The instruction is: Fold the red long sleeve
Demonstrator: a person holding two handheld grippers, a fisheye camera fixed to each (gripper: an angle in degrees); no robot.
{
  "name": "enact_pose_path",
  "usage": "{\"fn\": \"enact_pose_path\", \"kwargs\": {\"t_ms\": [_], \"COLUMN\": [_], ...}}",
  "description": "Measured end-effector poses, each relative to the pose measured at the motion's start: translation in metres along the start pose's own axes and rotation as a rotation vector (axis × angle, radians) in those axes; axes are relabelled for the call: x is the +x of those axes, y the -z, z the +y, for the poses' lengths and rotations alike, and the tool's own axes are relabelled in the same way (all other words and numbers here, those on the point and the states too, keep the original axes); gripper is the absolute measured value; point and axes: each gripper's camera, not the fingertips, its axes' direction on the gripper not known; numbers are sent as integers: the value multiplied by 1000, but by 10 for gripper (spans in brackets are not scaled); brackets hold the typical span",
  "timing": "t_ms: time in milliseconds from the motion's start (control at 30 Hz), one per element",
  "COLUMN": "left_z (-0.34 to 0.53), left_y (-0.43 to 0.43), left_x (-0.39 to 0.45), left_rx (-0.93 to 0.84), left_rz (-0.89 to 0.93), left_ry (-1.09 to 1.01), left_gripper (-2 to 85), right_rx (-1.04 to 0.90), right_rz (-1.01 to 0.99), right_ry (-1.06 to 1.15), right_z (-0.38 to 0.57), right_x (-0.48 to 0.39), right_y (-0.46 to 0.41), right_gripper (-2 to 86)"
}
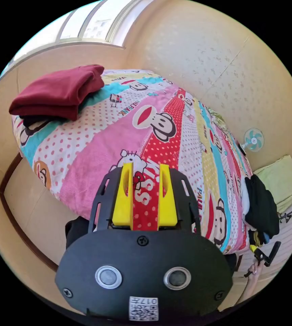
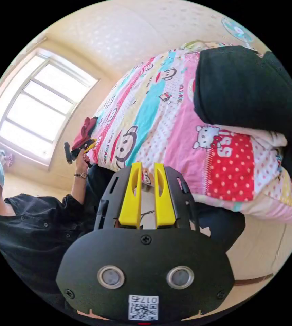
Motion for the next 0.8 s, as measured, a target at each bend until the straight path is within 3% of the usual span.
{"fn": "enact_pose_path", "kwargs": {"t_ms": [167,333,467,633,733,800], "left_z": [-7,-20,-17,-30,-33,-33], "left_y": [10,32,41,44,47,48], "left_x": [-11,-70,-119,-121,-130,-136], "left_rx": [59,178,246,242,257,265], "left_rz": [58,-115,65,40,74,109], "left_ry": [-28,98,248,238,250,270], "left_gripper": [111,106,92,93,93,92], "right_rx": [-216,-284,-298,-339,-251,-145], "right_rz": [-161,-349,-426,-362,-737,-1081], "right_ry": [231,485,637,534,384,146], "right_z": [-136,-269,-351,-393,-412,-443], "right_x": [-103,-250,-374,-441,-414,-359], "right_y": [-155,-293,-403,-502,-482,-439], "right_gripper": [73,82,93,71,42,34]}}
